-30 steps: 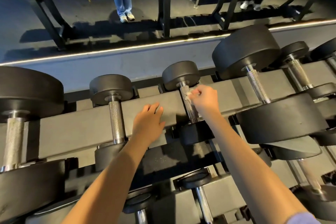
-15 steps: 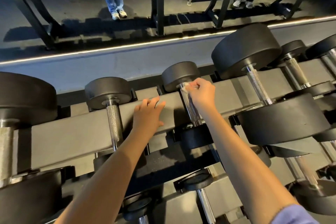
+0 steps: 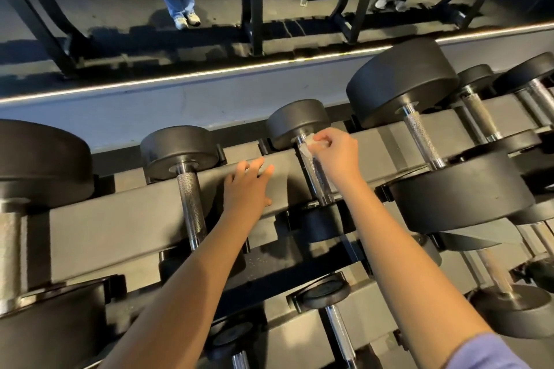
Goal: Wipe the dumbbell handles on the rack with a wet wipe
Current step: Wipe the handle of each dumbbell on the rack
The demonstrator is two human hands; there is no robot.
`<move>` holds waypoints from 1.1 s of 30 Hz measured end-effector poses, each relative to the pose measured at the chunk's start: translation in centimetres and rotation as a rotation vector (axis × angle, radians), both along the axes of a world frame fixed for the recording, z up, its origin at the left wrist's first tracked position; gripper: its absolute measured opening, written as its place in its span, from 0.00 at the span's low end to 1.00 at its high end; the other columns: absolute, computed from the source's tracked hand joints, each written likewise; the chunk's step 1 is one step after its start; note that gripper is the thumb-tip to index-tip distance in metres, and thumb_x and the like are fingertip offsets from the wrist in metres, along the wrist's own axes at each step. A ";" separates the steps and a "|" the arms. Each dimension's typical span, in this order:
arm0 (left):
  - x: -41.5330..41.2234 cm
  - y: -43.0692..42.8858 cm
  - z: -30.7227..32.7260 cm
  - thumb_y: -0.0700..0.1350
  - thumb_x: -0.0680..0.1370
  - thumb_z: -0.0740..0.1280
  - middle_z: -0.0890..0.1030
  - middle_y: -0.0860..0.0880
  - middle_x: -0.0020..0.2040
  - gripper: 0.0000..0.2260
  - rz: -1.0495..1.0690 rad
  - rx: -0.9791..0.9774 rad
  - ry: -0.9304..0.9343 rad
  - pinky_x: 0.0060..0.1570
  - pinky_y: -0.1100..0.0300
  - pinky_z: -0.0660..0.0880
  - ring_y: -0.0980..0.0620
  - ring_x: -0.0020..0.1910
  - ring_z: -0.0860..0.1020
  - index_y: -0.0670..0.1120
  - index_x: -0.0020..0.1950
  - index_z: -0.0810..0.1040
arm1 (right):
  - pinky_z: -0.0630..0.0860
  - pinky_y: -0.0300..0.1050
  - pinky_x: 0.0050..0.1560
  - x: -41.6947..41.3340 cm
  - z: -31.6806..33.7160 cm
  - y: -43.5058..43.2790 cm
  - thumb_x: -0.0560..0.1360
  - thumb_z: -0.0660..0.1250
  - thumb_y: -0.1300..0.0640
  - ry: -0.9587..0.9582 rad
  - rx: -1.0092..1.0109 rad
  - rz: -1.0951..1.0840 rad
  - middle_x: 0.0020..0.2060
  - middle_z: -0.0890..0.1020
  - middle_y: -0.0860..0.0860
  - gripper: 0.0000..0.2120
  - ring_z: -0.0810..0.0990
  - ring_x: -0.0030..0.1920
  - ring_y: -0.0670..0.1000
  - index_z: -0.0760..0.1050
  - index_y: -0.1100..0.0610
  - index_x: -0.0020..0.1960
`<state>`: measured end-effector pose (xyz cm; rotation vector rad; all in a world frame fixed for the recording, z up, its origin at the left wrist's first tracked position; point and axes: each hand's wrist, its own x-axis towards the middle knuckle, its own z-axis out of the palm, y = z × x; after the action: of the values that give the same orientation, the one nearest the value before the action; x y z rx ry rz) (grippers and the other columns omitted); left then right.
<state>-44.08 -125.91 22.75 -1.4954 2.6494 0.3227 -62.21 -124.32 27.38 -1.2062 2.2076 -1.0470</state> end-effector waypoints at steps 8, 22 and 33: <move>-0.2 0.2 0.1 0.52 0.76 0.68 0.55 0.50 0.77 0.31 -0.001 -0.047 -0.007 0.69 0.48 0.60 0.45 0.74 0.55 0.53 0.76 0.57 | 0.68 0.40 0.43 -0.9 0.5 6.0 0.71 0.72 0.61 0.126 0.345 0.126 0.40 0.77 0.50 0.06 0.75 0.42 0.49 0.80 0.60 0.47; -0.6 0.2 0.0 0.52 0.76 0.68 0.55 0.50 0.78 0.32 0.015 -0.066 -0.043 0.69 0.49 0.61 0.44 0.74 0.56 0.53 0.76 0.57 | 0.76 0.47 0.42 -0.5 0.6 5.6 0.73 0.68 0.57 0.291 0.437 0.179 0.38 0.79 0.52 0.05 0.78 0.41 0.55 0.76 0.55 0.38; -0.6 0.7 0.6 0.51 0.77 0.67 0.57 0.49 0.77 0.30 0.005 -0.090 -0.046 0.68 0.51 0.62 0.45 0.73 0.58 0.52 0.76 0.58 | 0.78 0.53 0.45 0.0 0.8 5.1 0.75 0.65 0.55 0.143 0.410 0.082 0.37 0.79 0.54 0.08 0.79 0.42 0.56 0.78 0.59 0.43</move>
<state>-44.68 -125.16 23.33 -1.5160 2.6573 0.1698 -62.20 -119.19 28.19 -1.1973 2.3070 -0.4532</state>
